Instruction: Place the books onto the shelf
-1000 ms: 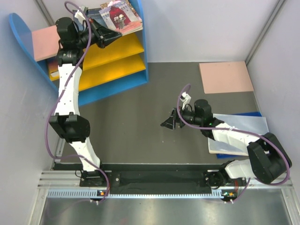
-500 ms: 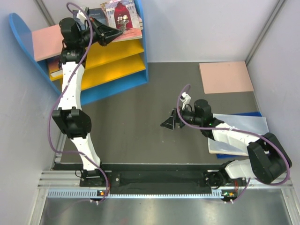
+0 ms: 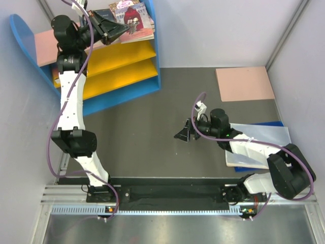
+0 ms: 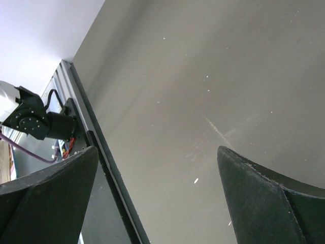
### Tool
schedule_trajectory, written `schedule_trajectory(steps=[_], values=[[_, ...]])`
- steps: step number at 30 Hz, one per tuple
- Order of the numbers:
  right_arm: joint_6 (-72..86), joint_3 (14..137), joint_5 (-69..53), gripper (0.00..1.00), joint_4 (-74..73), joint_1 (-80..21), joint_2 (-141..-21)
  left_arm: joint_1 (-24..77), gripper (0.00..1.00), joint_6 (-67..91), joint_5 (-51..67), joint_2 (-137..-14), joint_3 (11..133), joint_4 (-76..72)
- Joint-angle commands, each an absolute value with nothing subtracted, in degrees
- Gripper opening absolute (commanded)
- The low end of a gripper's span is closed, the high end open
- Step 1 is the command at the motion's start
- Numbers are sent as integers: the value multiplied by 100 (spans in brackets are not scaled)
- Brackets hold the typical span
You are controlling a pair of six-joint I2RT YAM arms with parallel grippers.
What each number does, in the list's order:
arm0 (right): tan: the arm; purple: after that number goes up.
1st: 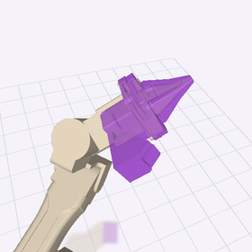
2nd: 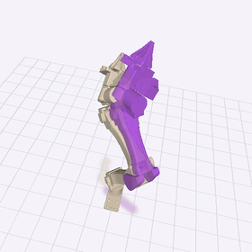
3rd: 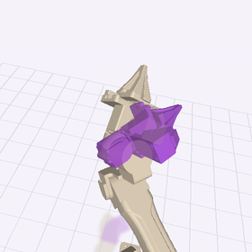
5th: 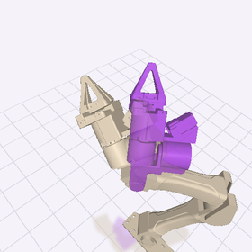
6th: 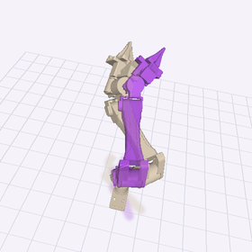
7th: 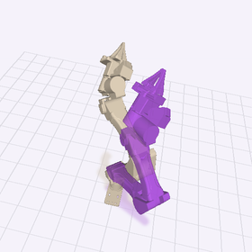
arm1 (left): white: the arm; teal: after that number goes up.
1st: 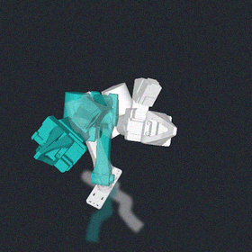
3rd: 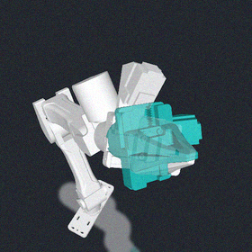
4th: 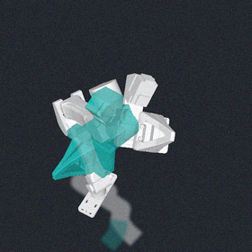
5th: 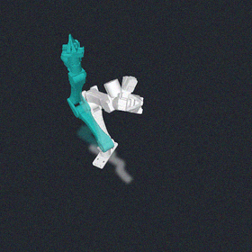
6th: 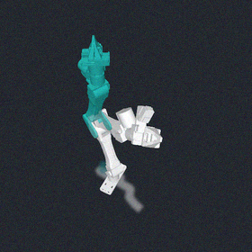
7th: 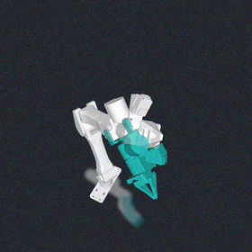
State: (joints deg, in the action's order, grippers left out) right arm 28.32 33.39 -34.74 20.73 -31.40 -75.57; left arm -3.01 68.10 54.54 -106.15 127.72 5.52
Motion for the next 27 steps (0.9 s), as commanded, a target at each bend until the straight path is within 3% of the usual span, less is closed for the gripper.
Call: schedule_trajectory(steps=[1, 5, 10, 16, 27], values=[[2821, 3366, -3551, 99, 2382, -3217, -7620, -220, 0, 5569, 5274, -10073, 12850, 1359], [2830, 3357, -3542, 100, 2373, -3217, -7585, 148, 0, 4125, 4642, -9800, 12692, 2853], [2821, 3357, -3542, 100, 2356, -3217, -7585, 536, 0, 2683, 4008, -9484, 12235, 3348], [2830, 3366, -3559, 100, 2355, -3217, -7594, 554, 0, 2155, 4228, -9650, 12331, 3463], [2830, 3366, -3542, 100, 2347, -3217, -7594, 694, 0, 1371, 3596, -10336, 12981, 3797]])
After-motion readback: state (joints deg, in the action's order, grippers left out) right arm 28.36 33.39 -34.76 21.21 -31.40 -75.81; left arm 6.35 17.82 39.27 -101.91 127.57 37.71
